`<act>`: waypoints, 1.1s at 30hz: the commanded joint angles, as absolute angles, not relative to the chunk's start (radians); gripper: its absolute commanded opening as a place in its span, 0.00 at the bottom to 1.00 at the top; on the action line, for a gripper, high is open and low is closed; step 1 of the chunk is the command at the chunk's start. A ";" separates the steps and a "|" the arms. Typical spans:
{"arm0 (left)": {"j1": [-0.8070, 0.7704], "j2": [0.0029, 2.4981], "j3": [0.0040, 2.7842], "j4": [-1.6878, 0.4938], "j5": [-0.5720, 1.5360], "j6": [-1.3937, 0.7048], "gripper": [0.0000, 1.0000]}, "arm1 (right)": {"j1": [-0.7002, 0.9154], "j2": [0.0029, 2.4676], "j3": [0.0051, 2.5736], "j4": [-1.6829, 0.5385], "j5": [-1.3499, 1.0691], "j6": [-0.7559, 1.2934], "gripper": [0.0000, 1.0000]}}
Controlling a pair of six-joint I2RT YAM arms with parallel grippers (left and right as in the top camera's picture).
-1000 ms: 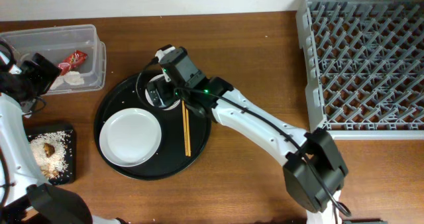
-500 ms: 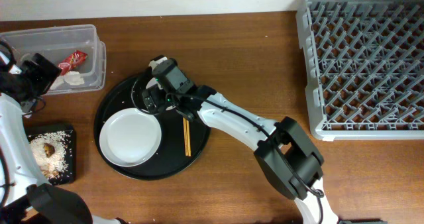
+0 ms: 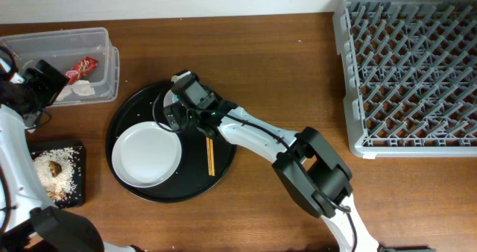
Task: Sort waste into correct bins and load items into the dishwasher rack
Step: 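Grasp the light-blue cup with the right gripper and lift, then carry the cup right and place it in the grey dish rack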
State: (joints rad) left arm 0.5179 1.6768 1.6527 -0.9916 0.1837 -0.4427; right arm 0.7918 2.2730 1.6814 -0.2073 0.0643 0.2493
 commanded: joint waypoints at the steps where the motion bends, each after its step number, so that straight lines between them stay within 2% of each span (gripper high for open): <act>1: 0.522 1.677 1.654 -0.993 0.187 -0.452 0.99 | 0.801 2.285 1.703 -0.175 0.084 0.244 0.98; 4: 0.522 1.677 1.654 -0.993 0.187 -0.452 0.99 | 0.801 2.285 1.704 -0.156 0.084 0.244 1.00; 8: 0.522 1.677 1.654 -0.993 0.187 -0.452 0.99 | 0.801 2.285 1.704 -0.152 0.084 0.243 0.93; 10: 0.522 1.677 1.654 -0.993 0.187 -0.452 0.99 | 0.801 2.284 1.704 -0.153 0.084 0.243 0.84; 14: 0.522 1.677 1.654 -0.993 0.187 -0.452 0.99 | 0.801 2.284 1.724 -0.170 0.084 0.243 0.76; 21: 0.522 1.677 1.654 -0.993 0.187 -0.452 0.99 | 0.786 2.261 1.831 -0.310 0.084 0.243 0.73; 26: 0.522 1.677 1.654 -0.993 0.187 -0.452 0.99 | 0.729 2.146 1.885 -0.403 0.083 0.244 0.71; 28: 0.522 1.677 1.654 -0.993 0.187 -0.452 0.99 | 0.692 2.083 1.892 -0.434 0.081 0.244 0.64; 30: 0.522 1.677 1.654 -0.993 0.187 -0.452 0.99 | 0.650 2.025 1.892 -0.456 0.052 0.243 0.65; 32: 0.522 1.677 1.654 -0.993 0.187 -0.452 0.99 | 0.604 1.979 1.892 -0.483 -0.016 0.243 0.77; 33: 0.522 1.677 1.654 -0.993 0.187 -0.452 0.99 | 0.585 1.967 1.892 -0.493 -0.069 0.243 0.78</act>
State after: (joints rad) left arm 0.5179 1.6768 1.6527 -0.9916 0.1837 -0.4427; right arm 0.6514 2.0808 1.8538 -0.4698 0.0460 0.2432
